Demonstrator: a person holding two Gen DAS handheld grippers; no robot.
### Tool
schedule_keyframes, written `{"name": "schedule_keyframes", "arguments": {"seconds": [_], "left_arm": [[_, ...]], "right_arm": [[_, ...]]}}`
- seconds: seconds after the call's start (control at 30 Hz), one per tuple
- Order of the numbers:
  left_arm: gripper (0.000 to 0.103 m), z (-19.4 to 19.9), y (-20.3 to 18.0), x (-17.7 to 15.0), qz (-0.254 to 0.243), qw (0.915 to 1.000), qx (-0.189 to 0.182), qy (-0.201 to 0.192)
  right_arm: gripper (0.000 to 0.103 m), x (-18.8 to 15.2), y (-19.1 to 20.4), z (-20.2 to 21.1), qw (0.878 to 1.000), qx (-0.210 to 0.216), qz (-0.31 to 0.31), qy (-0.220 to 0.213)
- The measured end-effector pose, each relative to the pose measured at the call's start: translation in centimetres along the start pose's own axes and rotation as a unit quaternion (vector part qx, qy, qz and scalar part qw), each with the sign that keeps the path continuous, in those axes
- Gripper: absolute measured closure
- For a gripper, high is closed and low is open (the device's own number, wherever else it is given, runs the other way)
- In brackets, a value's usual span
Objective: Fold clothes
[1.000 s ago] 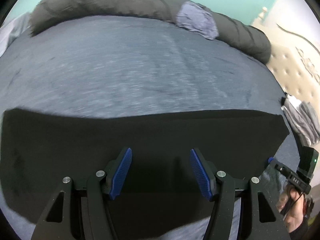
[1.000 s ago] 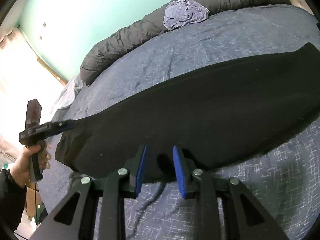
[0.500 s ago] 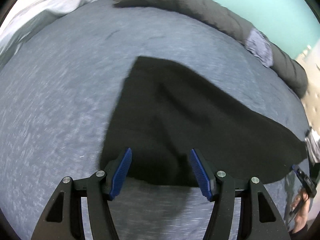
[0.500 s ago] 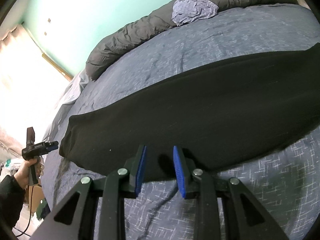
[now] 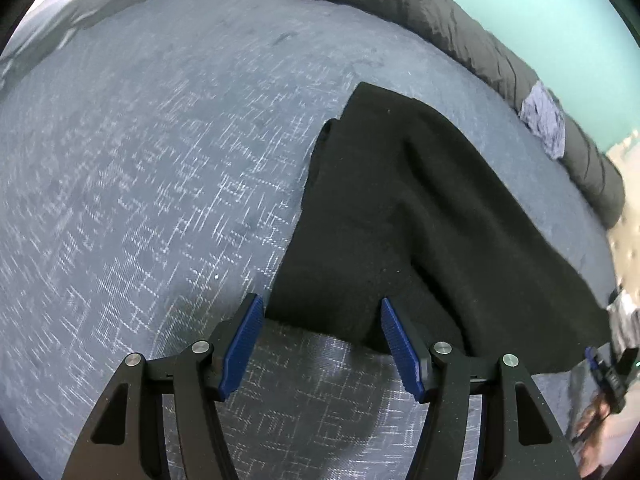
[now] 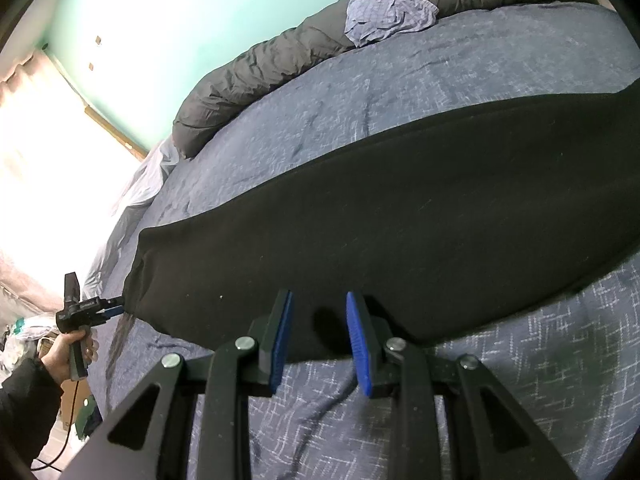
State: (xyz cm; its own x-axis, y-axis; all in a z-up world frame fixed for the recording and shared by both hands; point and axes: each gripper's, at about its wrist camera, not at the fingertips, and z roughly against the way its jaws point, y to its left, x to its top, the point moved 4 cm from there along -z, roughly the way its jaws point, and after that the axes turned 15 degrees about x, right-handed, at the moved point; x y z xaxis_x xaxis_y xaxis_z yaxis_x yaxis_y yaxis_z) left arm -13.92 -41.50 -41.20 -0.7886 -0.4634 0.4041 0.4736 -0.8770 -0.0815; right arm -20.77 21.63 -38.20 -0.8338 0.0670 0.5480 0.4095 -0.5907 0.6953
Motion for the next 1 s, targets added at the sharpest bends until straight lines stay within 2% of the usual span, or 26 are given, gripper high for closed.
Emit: {"name": "schedule_keyframes", "arguments": {"seconds": [0.17,0.27,0.4,0.43,0.47,0.6,0.73,0.8,0.93,0.97,1.0], "left_arm": [[0.038,-1.1,0.4,-0.7,0.025,0.9992,-0.024,0.021],[0.04,-1.2,0.6,-0.8,0.044,0.9981,-0.038,0.02],[0.05,-0.7,0.7,-0.5,0.053,0.9973,-0.05,0.01],[0.051,-0.4,0.5,-0.4,0.044,0.9979,-0.047,0.004],[0.057,-0.1,0.3,-0.4,0.034,0.9985,-0.043,0.001],[0.067,0.1,0.4,-0.3,0.027,0.9991,-0.034,0.001],[0.068,-0.7,0.6,-0.6,0.03,0.999,-0.034,-0.005],[0.064,-0.9,0.6,-0.9,0.034,0.9986,-0.038,-0.014],[0.061,-1.3,0.8,-1.2,0.043,0.9977,-0.048,-0.022],[0.06,-1.4,0.8,-1.4,0.044,0.9974,-0.051,-0.026],[0.058,-1.5,0.8,-1.6,0.047,0.9971,-0.053,-0.029]], "right_arm": [[0.076,0.1,-0.1,-0.1,1.0,0.001,-0.002,0.0],[0.076,0.1,-0.1,-0.1,1.0,0.0,-0.002,0.0],[0.076,0.0,-0.1,-0.1,1.0,0.001,-0.001,0.0],[0.076,0.0,-0.1,-0.1,1.0,0.002,-0.002,0.001],[0.076,0.0,-0.1,-0.2,1.0,0.003,-0.002,0.001],[0.076,-0.1,0.0,-0.2,1.0,0.004,0.001,0.001],[0.076,0.1,0.6,-0.3,1.0,0.0,0.017,0.002],[0.076,0.2,1.2,-0.3,1.0,0.001,0.031,0.001],[0.075,1.0,4.0,-2.7,0.998,0.015,0.063,0.026],[0.074,1.2,4.7,-3.4,0.997,0.019,0.071,0.032],[0.066,1.4,5.4,-4.1,0.996,0.023,0.079,0.039]]}}
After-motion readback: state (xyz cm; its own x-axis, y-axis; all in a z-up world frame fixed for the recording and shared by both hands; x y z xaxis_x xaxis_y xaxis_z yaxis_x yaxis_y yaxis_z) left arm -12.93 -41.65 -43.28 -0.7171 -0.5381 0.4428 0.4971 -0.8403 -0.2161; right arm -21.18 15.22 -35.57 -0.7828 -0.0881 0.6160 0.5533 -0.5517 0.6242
